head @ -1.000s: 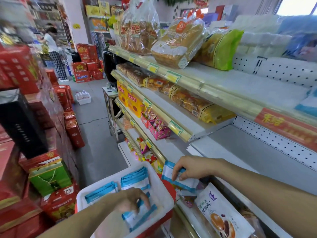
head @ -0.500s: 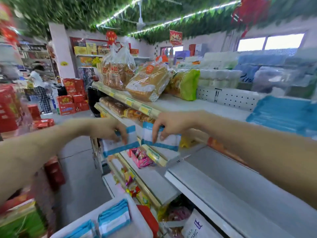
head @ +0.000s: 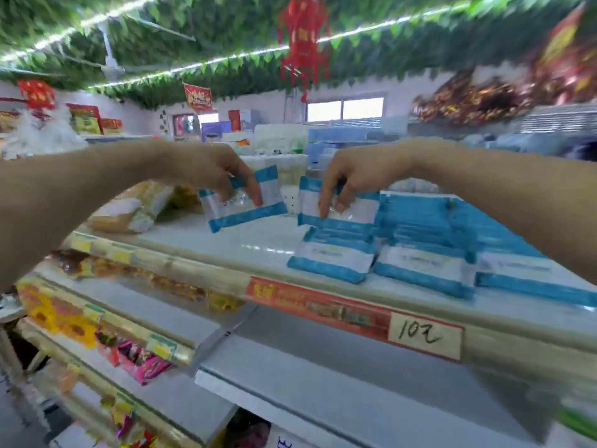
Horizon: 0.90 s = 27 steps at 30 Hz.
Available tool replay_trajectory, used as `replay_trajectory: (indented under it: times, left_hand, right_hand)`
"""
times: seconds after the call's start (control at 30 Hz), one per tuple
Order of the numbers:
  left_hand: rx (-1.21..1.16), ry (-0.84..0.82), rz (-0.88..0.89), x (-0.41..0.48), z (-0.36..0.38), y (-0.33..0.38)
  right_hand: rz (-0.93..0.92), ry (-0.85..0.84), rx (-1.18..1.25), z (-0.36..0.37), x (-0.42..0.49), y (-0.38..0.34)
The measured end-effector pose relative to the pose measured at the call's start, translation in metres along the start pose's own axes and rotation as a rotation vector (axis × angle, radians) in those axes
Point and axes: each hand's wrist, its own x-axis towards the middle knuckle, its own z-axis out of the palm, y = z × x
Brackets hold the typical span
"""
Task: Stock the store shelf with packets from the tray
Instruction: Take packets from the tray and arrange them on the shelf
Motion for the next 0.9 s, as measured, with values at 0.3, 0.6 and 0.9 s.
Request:
replay_trajectory:
  times: [0.3,0.6,0.9]
  left_hand:
    - [0.053,-0.104,0.347,0.114,0.044,0.151]
    - [0.097,-0.203,0.554,0.148,0.069,0.231]
    - [0.081,-0.197,0.537,0.147,0.069,0.228]
  right_hand:
    - [0.460,-0.019,0.078,-0.003,-0.186,0.072]
    - [0.542,-0.059,0.135,0.019,-0.256,0.068]
    - [0.486,-0.118,0.200,0.036,-0.250,0.059]
